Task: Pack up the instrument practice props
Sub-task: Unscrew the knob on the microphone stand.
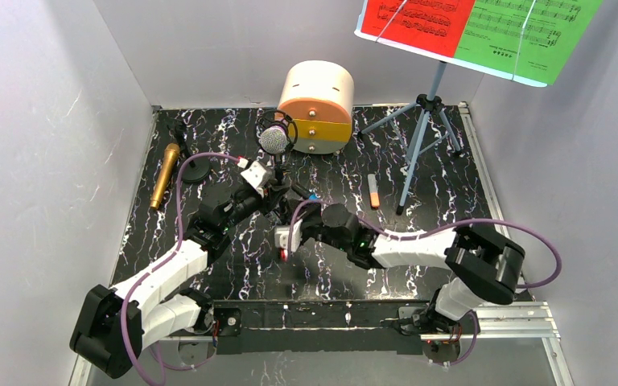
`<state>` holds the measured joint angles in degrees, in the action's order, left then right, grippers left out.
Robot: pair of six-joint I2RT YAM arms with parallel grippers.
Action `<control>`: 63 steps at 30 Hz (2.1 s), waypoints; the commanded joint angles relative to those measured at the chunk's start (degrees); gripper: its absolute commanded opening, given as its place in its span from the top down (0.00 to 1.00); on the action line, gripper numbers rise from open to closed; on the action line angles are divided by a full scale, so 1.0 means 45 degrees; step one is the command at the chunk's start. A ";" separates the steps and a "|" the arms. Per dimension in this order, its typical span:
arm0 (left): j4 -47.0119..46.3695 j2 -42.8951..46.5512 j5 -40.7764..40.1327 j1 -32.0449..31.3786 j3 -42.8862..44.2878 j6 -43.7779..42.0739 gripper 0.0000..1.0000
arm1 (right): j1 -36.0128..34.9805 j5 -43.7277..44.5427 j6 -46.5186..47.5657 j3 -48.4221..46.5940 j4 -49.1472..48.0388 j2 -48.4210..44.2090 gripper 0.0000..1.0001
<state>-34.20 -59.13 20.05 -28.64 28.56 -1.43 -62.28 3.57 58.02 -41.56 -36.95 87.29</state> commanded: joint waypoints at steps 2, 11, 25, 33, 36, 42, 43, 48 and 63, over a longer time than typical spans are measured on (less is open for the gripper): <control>0.0194 0.0172 0.0227 -0.0080 -0.0096 -0.0014 1.00 | -0.0758 0.2874 0.8077 0.0984 -0.2476 0.1121 0.99; 0.0195 0.0153 0.0175 -0.0080 -0.0102 -0.0014 1.00 | -0.1191 0.3604 0.8507 0.1130 -0.5952 0.2280 0.84; 0.0216 0.0074 0.0168 -0.0080 -0.0115 -0.0015 1.00 | 0.0976 -0.2450 -0.8270 -0.0886 0.1150 -0.1359 0.27; 0.0216 0.0011 0.0221 -0.0080 -0.0079 -0.0014 1.00 | 0.3824 -0.6512 -1.7972 -0.0467 -0.1512 -0.0910 0.27; 0.0216 0.0030 0.0222 -0.0080 -0.0094 -0.0014 1.00 | 0.4218 -0.6897 -2.0224 -0.0491 -0.2272 -0.0291 0.29; 0.0206 0.0074 0.0234 -0.0080 -0.0086 -0.0019 1.00 | 0.4527 -0.7398 -2.2171 -0.0569 -0.3155 0.0887 0.37; 0.0215 0.0074 0.0249 -0.0080 -0.0077 -0.0019 1.00 | 0.4549 -0.7481 -2.2354 -0.0554 -0.3293 0.1029 0.39; 0.0216 0.0094 0.0252 -0.0080 -0.0076 -0.0028 1.00 | 0.4551 -0.7749 -2.3081 -0.0576 -0.3861 0.1716 0.47; 0.0236 0.0104 0.0279 -0.0080 -0.0081 -0.0017 1.00 | 0.4582 -0.7581 -2.3397 -0.0558 -0.4543 0.2712 0.63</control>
<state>-34.22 -59.16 19.38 -28.62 28.56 -1.45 -41.98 -30.24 -47.75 -44.03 -53.36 98.87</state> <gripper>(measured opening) 0.121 0.404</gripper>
